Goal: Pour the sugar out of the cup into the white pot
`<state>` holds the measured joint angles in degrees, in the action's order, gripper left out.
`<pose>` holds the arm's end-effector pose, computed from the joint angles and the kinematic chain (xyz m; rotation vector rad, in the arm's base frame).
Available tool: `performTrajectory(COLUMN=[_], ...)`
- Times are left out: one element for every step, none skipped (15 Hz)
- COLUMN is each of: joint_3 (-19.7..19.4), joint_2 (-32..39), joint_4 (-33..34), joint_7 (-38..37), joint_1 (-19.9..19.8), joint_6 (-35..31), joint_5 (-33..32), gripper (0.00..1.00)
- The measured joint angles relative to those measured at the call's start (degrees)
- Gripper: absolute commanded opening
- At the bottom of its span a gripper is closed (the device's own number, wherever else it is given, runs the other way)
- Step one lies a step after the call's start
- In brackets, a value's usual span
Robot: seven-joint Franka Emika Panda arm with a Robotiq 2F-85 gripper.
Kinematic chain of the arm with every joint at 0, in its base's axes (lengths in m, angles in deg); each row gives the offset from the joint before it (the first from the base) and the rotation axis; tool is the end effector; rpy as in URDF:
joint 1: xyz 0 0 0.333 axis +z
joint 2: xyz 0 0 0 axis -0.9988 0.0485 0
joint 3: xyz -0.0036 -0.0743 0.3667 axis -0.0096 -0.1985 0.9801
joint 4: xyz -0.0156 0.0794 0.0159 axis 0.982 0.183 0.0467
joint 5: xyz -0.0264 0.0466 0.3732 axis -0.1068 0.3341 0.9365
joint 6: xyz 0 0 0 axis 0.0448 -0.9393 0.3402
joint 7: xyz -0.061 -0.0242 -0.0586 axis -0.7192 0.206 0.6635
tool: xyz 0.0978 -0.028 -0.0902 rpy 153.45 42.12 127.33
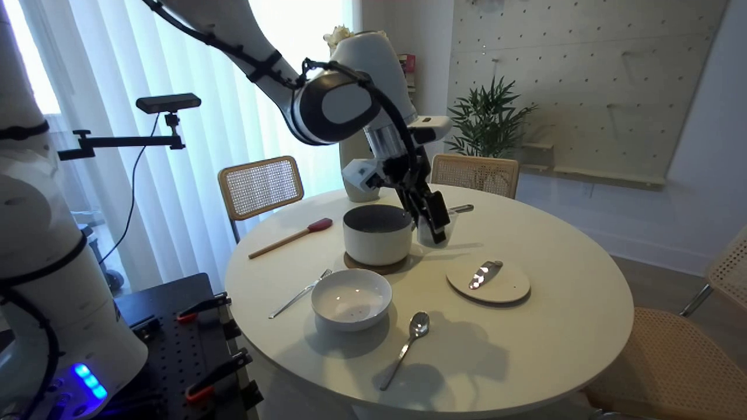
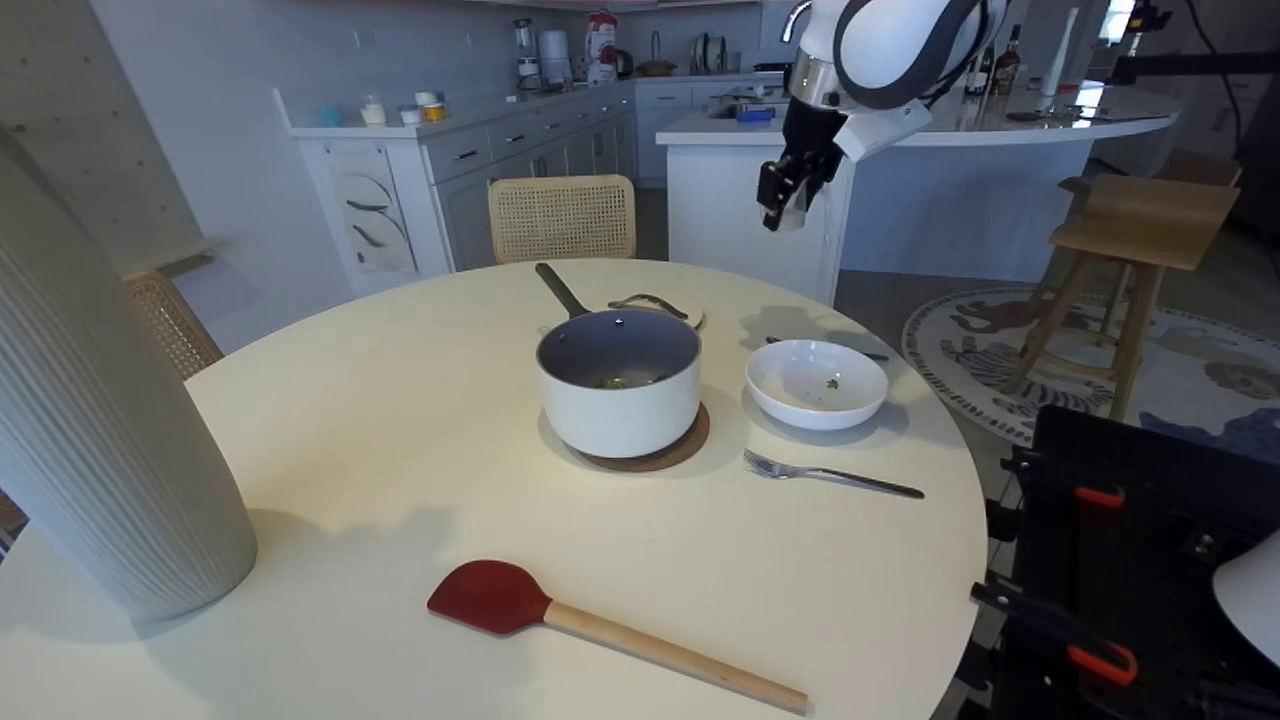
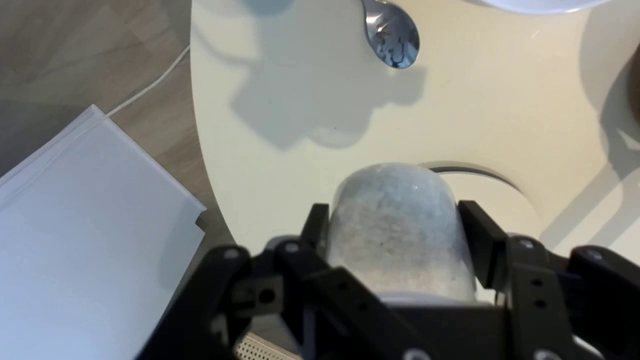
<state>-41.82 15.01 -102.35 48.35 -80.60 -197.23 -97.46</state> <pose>0.5083 -0.1915 0.3916 2.8720 -0.3622 0.4728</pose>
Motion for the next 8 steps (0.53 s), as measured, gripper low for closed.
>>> performTrajectory(joint_3=[2.72,5.31,7.68,9.94,11.85,13.48,14.89,16.04], joint_2=[-1.44,-2.77,-3.97,-5.13,-6.16,-7.12,-7.97,-8.74], joint_4=[-0.33,-0.65,-0.97,-1.26,-1.53,-1.83,-2.09,-2.3], joint_7=[-0.05,-0.04,0.04,0.16,0.26,0.4,0.53,0.79], joint_1=[-1.8,-3.42,-4.79,-5.94,-6.73,-7.3,-7.72,-7.96], joint_6=[1.8,3.58,5.31,7.2,8.87,10.39,11.65,12.78], joint_5=[-0.99,-1.25,-1.26,-1.13,-0.97,-0.71,-0.48,-0.19], gripper=[0.41,0.41,0.41,0.41,0.41,0.41,0.41,0.41])
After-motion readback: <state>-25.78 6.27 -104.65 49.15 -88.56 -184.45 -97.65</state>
